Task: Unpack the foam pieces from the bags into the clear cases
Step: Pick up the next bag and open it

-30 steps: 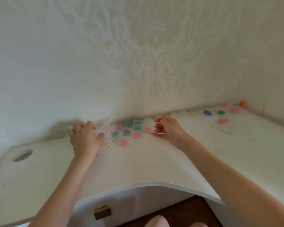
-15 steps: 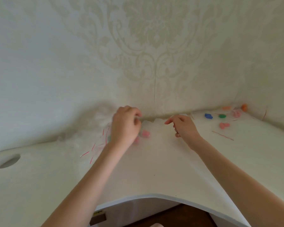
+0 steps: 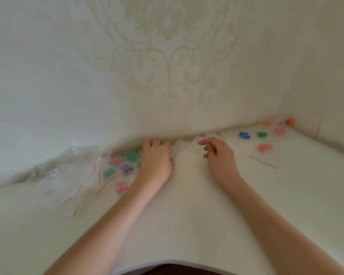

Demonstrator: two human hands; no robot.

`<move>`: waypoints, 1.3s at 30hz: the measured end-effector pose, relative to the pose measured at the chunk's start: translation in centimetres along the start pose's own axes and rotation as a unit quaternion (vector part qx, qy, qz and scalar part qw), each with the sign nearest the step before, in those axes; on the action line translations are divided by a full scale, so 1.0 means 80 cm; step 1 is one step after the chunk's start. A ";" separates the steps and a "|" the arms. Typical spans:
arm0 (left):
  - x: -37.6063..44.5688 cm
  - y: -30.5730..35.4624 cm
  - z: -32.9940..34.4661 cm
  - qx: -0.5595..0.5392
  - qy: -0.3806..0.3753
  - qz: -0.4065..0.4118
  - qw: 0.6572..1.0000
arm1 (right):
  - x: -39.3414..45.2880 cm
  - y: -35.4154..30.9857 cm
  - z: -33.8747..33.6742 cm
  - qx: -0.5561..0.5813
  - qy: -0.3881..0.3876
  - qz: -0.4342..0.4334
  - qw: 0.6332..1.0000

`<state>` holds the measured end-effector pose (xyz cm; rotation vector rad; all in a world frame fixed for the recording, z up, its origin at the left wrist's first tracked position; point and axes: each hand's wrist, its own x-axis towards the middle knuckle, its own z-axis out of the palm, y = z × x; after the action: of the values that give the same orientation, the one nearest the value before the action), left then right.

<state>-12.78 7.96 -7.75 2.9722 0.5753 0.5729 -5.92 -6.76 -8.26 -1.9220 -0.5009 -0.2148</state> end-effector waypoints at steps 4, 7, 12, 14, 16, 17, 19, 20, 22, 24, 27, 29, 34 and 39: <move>0.014 -0.016 0.003 -0.013 0.001 -0.009 1.000 | -0.001 0.001 -0.002 -0.003 -0.003 0.007 1.000; 0.022 -0.025 0.008 -0.035 -0.007 -0.007 0.999 | -0.003 0.001 -0.003 -0.004 0.000 0.014 1.000; 0.017 -0.021 -0.004 -0.122 0.115 -0.004 0.986 | -0.009 -0.009 -0.002 0.003 0.001 -0.003 1.000; 0.012 -0.013 -0.011 -0.179 0.191 0.040 0.964 | -0.011 -0.013 -0.002 0.031 -0.009 0.007 0.999; 0.006 -0.003 -0.011 -0.208 0.210 0.113 0.949 | -0.013 -0.016 -0.001 0.054 -0.033 0.024 0.998; 0.004 0.002 -0.009 -0.219 0.201 0.144 0.944 | -0.014 -0.017 0.001 0.058 -0.048 0.030 0.997; 0.001 0.011 -0.002 -0.256 0.169 0.182 0.934 | -0.015 -0.017 0.004 0.077 -0.071 0.043 0.994; 0.000 0.014 0.001 -0.279 0.155 0.189 0.929 | -0.016 -0.017 0.004 0.093 -0.077 0.052 0.991; -0.001 0.019 0.005 -0.314 0.138 0.187 0.920 | -0.015 -0.017 0.003 0.115 -0.081 0.065 0.988; 0.000 0.020 0.007 -0.333 0.127 0.184 0.916 | -0.015 -0.019 -0.001 0.137 -0.082 0.069 0.985; -0.002 0.018 0.005 -0.361 0.098 0.152 0.915 | -0.015 -0.021 -0.004 0.175 -0.082 0.073 0.978; -0.003 0.018 0.004 -0.373 0.077 0.127 0.916 | -0.014 -0.020 -0.007 0.169 -0.083 0.070 0.980; -0.010 0.031 -0.003 -0.459 0.046 0.088 0.883 | -0.010 -0.015 -0.013 0.177 -0.090 0.097 0.975; -0.011 0.032 -0.001 -0.406 0.061 0.153 0.899 | -0.006 -0.021 -0.016 0.221 -0.138 0.162 0.952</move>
<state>-12.71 5.27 -7.68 2.2269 -0.1355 0.7825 -7.01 -7.53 -6.49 -1.5640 -0.3685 0.3586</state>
